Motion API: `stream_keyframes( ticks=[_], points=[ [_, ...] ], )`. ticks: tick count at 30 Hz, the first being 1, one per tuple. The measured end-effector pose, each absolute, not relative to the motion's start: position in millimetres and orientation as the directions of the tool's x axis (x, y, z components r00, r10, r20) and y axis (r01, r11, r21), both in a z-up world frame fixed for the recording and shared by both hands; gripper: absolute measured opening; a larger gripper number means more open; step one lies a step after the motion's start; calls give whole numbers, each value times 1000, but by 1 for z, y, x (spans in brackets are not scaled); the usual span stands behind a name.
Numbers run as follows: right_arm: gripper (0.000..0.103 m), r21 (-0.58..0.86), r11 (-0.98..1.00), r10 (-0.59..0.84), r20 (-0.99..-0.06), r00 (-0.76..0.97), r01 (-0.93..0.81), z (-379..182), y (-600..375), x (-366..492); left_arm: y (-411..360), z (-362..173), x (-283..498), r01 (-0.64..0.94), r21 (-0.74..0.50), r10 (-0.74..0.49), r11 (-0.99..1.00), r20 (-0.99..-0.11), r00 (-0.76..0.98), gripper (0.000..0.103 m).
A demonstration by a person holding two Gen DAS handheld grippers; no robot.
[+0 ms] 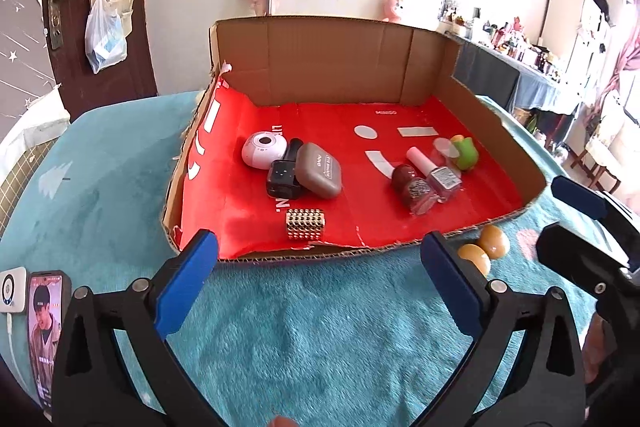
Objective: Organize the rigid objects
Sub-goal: 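Withdraw both tools from the box toward the two orange sponge puffs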
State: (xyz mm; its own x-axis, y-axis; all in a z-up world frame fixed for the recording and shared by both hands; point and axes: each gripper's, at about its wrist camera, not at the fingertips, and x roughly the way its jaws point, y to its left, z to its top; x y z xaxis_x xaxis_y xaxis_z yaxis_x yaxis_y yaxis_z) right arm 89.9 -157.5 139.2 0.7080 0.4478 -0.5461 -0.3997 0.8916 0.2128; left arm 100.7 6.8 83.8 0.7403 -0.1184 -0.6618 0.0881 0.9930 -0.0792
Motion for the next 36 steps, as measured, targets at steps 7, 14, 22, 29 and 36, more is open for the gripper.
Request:
stream_keyframes(
  ticks=[7,14,22,29,36],
  points=[
    [103,203,896,439,-539,718,-395,138,-162,76,3,86,83,87,-71,-112,994,-643,758,103],
    [103,198,899,432,-544,719,-391,132,-166,67,1,78,68,88,-68,-111,994,-635,765,103],
    [103,204,899,433,-557,709,-389,123,-167,57,3,59,59,94,-118,-148,989,-665,732,103],
    [103,167,910,400,-591,701,-378,108,-165,51,3,38,53,93,-128,-156,987,-705,692,103],
    [103,153,921,370,-630,683,-357,90,-167,51,3,18,56,90,-158,-179,983,-748,639,103]
  ],
)
